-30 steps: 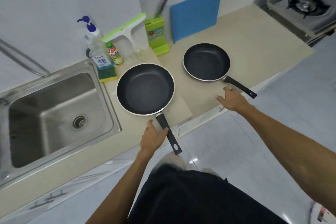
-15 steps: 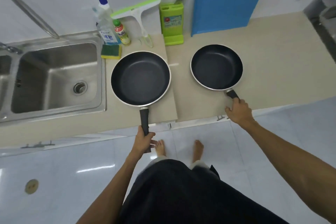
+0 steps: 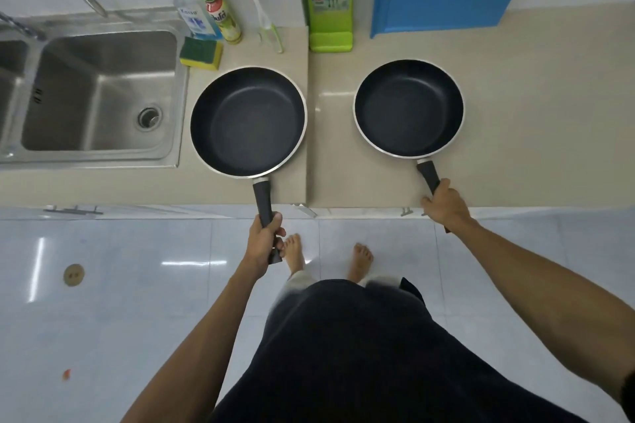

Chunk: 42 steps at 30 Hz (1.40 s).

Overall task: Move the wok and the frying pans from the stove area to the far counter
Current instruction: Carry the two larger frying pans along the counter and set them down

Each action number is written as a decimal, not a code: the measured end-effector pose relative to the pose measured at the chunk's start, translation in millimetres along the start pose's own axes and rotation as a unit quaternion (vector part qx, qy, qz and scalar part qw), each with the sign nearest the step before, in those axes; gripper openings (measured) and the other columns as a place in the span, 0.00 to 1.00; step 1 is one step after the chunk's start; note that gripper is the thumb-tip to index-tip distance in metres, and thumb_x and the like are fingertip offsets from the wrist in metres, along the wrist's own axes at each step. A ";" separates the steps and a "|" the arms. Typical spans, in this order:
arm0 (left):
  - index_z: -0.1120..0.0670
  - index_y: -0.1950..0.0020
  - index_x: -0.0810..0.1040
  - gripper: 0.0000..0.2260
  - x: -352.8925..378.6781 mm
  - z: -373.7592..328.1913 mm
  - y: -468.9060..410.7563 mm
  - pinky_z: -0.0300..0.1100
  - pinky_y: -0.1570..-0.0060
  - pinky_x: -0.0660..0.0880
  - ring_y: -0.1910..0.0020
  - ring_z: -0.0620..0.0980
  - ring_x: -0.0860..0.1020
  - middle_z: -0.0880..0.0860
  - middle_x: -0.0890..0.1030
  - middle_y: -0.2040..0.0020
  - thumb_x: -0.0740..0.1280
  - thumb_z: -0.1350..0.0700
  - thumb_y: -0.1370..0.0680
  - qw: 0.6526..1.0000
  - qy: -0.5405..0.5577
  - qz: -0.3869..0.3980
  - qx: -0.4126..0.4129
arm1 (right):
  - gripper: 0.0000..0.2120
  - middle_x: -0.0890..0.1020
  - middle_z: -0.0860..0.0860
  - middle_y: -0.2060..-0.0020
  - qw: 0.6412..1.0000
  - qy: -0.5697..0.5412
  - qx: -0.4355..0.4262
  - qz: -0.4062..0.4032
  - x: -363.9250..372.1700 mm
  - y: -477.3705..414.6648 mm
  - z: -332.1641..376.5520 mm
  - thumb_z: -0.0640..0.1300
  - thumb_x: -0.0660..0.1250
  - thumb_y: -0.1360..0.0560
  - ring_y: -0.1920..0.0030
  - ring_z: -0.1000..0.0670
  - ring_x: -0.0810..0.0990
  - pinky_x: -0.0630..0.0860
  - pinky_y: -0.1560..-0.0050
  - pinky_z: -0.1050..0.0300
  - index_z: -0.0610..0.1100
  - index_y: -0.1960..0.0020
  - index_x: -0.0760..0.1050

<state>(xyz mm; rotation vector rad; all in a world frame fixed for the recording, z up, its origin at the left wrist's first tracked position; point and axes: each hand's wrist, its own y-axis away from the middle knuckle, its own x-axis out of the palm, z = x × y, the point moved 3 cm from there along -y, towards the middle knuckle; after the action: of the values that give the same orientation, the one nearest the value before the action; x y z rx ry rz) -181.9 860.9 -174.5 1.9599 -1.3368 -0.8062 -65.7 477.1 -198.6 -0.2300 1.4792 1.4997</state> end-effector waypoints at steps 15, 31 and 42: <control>0.56 0.57 0.74 0.12 18.6 -2.7 -4.4 0.39 0.75 0.67 0.76 0.48 0.66 0.50 0.71 0.71 0.62 0.49 0.19 0.985 0.140 0.009 -0.096 | 0.15 0.83 0.34 0.45 0.919 -0.357 0.113 0.124 34.4 -17.3 4.4 0.38 0.63 0.19 0.52 0.32 0.84 0.83 0.46 0.35 0.31 0.36 0.73; 0.55 0.62 0.67 0.23 27.1 -5.7 1.3 0.41 0.74 0.61 0.75 0.48 0.61 0.52 0.65 0.71 0.57 0.39 0.17 0.990 0.003 -0.137 0.021 | 0.18 0.70 0.46 0.70 0.926 -0.365 0.043 0.090 6.6 -18.8 -8.4 0.56 0.65 0.18 0.74 0.49 0.64 0.65 0.73 0.57 0.43 0.57 0.70; 0.54 0.64 0.67 0.22 -12.2 1.3 28.6 0.39 0.76 0.64 0.76 0.47 0.63 0.51 0.67 0.72 0.58 0.40 0.17 0.986 0.005 -0.155 0.057 | 0.18 0.69 0.49 0.73 0.938 -0.340 -0.033 0.067 -42.8 -3.1 8.0 0.58 0.65 0.19 0.80 0.52 0.63 0.62 0.78 0.60 0.46 0.59 0.70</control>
<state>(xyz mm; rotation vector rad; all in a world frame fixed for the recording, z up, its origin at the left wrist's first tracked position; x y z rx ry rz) -202.6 863.9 -151.4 2.2965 -1.1079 -0.8764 -38.1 462.3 -168.3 0.3349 0.8977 1.5251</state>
